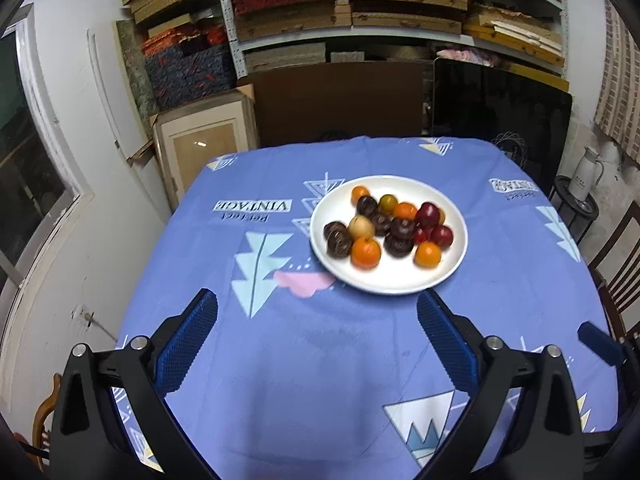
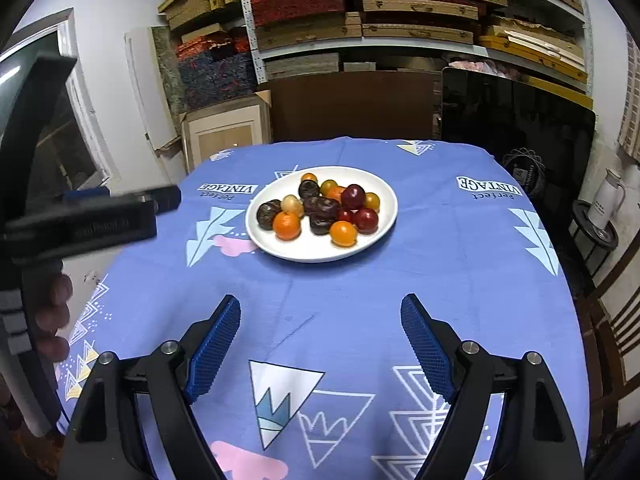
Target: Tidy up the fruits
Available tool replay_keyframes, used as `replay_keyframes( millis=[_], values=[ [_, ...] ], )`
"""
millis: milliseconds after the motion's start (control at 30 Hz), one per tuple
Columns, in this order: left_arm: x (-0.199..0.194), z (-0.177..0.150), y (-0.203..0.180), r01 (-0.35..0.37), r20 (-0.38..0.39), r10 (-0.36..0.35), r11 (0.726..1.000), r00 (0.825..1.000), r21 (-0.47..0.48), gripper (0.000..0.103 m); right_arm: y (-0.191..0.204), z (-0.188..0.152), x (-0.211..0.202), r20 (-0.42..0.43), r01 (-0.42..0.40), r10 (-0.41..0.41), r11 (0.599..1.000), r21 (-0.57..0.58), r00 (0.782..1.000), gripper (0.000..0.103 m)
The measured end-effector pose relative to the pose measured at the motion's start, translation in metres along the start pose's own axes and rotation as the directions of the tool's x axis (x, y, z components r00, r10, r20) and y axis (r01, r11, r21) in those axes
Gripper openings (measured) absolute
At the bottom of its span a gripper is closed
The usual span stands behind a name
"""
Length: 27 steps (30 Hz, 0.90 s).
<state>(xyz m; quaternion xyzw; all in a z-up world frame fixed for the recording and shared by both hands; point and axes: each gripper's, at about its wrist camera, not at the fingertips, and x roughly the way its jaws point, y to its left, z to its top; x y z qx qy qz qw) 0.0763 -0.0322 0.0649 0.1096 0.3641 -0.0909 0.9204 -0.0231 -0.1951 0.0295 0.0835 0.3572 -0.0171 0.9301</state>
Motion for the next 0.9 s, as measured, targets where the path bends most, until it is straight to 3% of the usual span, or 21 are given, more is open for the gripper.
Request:
replay_keyframes(
  millis=[700, 900],
  values=[
    [-0.012, -0.008, -0.011, -0.013, 0.009, 0.013, 0.998, 1.0, 0.062, 0.098, 0.005, -0.01, -0.011, -0.004, -0.005, 0.005, 1.0, -0.008, 1.0, 0.086],
    [-0.009, -0.006, -0.008, -0.02, -0.007, 0.021, 0.999, 1.0, 0.036, 0.098, 0.002, -0.01, -0.013, 0.002, 0.003, -0.003, 1.0, 0.003, 1.0, 0.089]
  ],
)
